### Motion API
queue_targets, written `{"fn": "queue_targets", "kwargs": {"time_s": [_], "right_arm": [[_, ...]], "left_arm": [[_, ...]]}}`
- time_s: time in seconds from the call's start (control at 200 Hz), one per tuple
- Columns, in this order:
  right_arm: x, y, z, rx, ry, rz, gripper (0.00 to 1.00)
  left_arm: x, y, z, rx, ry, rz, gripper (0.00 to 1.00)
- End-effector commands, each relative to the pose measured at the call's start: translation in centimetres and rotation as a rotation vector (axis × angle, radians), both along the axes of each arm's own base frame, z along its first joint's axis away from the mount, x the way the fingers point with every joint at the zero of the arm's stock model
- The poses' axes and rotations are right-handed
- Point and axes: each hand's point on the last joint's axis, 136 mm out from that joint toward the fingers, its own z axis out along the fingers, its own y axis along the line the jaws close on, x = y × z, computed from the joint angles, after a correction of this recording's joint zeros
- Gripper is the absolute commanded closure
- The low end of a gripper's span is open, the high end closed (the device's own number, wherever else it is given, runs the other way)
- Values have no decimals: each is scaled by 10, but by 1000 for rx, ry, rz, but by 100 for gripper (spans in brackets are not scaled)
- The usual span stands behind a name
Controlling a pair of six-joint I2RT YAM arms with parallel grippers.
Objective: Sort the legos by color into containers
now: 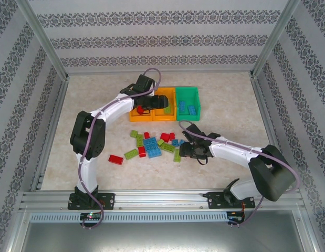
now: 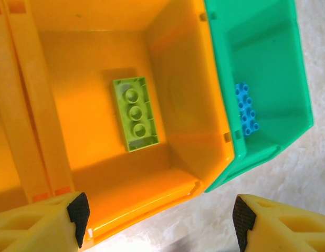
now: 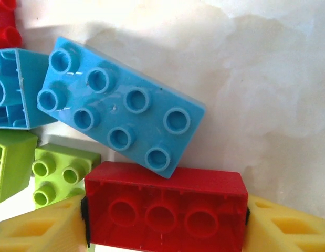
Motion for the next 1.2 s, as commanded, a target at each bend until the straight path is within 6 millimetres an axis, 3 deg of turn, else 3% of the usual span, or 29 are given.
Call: {"fn": "queue_targets", "kwargs": {"time_s": [0.0,0.165,0.335,0.49,0.714,0.889,1.104,1.194], "right_arm": [[-6,-9,0,-46,15,-4,42],[-1,-10,17,-34,-34,-5,46],[27,15,68,81,-168,35,46],[66,56,112,240,-264,111,46],[141,125,157,466,-349,212,46],[185,168,165,546,-350,273,47],[222,204,154,609,-304,288,47],[234,209,141,599,-272,269,46]], "left_arm": [[-3,6,29,15,-78,1,25],[-8,19,36,18,-99,59,23],[-21,55,43,65,-148,181,18],[-42,105,37,171,-166,309,9],[-93,182,4,269,-22,498,6],[-144,212,-14,381,59,531,3],[-193,215,-33,365,154,498,3],[-212,214,-46,350,190,486,2]]}}
